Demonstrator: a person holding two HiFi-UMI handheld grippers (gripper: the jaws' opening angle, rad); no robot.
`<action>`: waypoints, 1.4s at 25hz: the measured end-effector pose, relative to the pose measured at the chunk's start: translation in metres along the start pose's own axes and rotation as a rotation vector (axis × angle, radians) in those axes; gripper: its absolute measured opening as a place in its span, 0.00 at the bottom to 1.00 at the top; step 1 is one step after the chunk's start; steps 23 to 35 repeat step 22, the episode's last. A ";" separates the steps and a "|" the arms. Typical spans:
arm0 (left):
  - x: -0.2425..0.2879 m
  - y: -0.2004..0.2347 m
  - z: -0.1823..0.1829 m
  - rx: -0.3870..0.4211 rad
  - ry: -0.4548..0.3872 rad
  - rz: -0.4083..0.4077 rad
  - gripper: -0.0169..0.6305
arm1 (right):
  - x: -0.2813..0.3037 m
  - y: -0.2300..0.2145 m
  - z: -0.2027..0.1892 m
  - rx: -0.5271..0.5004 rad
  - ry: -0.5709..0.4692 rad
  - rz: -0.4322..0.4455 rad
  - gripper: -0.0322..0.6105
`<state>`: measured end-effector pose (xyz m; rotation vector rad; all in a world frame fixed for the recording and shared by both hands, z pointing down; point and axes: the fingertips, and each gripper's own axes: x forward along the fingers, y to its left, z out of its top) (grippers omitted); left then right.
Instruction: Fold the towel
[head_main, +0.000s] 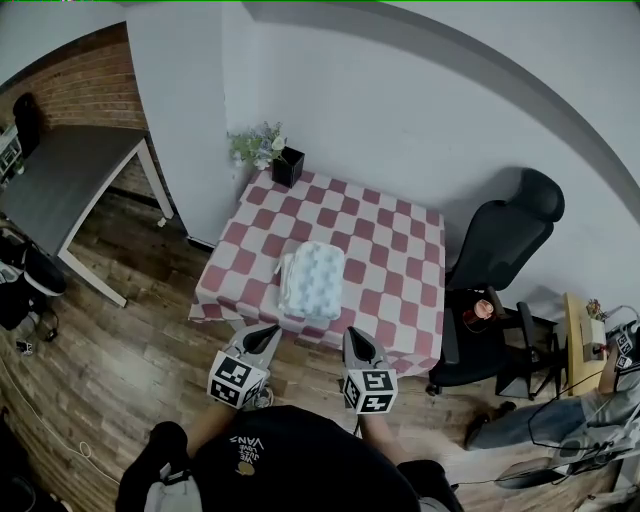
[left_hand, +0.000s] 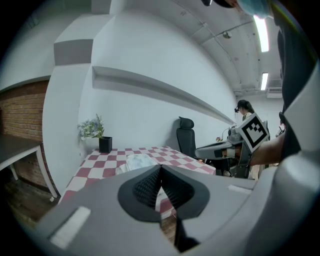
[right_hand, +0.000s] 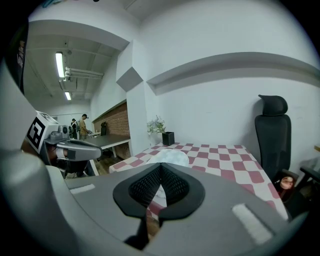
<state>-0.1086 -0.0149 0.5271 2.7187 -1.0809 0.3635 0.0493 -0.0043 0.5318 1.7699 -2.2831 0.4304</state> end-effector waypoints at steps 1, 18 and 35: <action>0.001 0.002 -0.001 0.004 0.002 -0.003 0.03 | 0.003 0.002 -0.001 -0.003 0.003 -0.003 0.06; 0.012 0.028 -0.003 0.039 0.002 -0.036 0.03 | 0.023 0.008 -0.004 -0.005 0.027 -0.067 0.06; 0.015 0.033 -0.003 0.045 0.005 -0.046 0.03 | 0.030 0.008 -0.002 -0.011 0.026 -0.073 0.06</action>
